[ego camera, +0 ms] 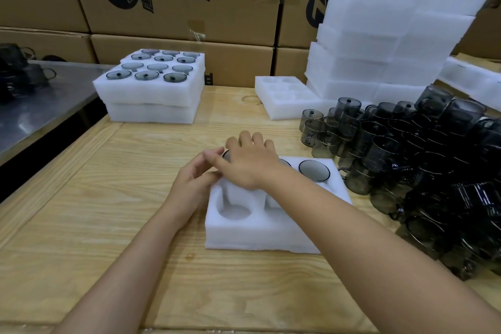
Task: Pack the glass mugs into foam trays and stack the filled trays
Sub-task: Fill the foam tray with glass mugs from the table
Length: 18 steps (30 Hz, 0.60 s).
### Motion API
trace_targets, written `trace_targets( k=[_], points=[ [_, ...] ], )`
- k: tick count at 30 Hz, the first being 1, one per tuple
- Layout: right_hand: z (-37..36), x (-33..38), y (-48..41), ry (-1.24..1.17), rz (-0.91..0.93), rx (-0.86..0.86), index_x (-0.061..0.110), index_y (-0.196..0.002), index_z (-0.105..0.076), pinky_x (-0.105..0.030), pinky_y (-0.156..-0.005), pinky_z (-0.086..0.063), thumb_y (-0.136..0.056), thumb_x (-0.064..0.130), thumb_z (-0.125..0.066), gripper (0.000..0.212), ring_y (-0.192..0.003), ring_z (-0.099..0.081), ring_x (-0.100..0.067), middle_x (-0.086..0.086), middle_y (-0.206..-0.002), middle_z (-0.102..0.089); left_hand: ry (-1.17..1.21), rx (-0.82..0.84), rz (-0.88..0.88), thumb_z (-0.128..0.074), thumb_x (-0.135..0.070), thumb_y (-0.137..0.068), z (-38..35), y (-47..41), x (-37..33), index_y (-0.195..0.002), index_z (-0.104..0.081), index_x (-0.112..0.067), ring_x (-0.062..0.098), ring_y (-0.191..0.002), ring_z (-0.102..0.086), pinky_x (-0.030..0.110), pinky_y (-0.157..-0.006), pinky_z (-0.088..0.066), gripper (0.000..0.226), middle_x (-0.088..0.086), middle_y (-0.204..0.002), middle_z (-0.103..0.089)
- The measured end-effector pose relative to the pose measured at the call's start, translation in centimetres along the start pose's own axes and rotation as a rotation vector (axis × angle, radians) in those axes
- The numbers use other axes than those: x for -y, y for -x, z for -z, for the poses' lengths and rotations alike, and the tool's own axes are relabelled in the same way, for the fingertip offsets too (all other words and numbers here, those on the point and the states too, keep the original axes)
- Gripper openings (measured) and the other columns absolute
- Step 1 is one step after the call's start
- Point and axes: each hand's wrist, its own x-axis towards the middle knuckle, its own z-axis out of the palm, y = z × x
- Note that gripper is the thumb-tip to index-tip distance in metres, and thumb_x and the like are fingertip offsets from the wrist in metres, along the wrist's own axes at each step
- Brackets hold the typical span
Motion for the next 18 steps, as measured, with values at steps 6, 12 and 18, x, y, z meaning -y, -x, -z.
trace_targets(
  k=[6, 12, 18],
  points=[
    [1.3, -3.5, -0.6, -0.435, -0.115, -0.072, 0.024, -0.137, -0.044, -0.052, -0.115, -0.003, -0.099, 0.052, -0.010, 0.058, -0.138, -0.025, -0.033, -0.007, -0.141, -0.046, -0.231, -0.209, -0.043, -0.045, -0.010, -0.097, -0.7, -1.6, -1.7, -0.116, -0.062, -0.023, 0.006, -0.111, -0.055, 0.009, -0.081, -0.039, 0.029, -0.009, -0.118, -0.062],
    [0.0, -4.2, -0.9, -0.139, -0.151, 0.075, 0.020, -0.127, -0.051, -0.059, -0.109, 0.003, -0.100, 0.046, -0.004, 0.060, -0.123, -0.045, -0.031, -0.009, -0.120, -0.060, -0.715, -0.092, 0.191, -0.030, -0.030, -0.103, -3.5, -3.9, -1.9, -0.113, -0.058, -0.013, 0.021, -0.096, -0.053, 0.031, -0.078, -0.040, 0.035, 0.006, -0.110, -0.061],
    [-0.3, -2.6, -1.2, 0.061, -0.070, 0.082, 0.017, -0.119, -0.044, -0.039, -0.080, -0.030, -0.089, 0.019, -0.051, 0.031, -0.108, -0.051, -0.029, -0.004, -0.116, -0.054, -1.291, -0.014, 0.179, -0.034, -0.023, -0.096, -4.4, -4.1, -2.0, -0.095, -0.037, -0.021, 0.026, -0.083, -0.047, 0.037, -0.071, -0.036, 0.004, 0.005, -0.094, -0.049]
  ],
)
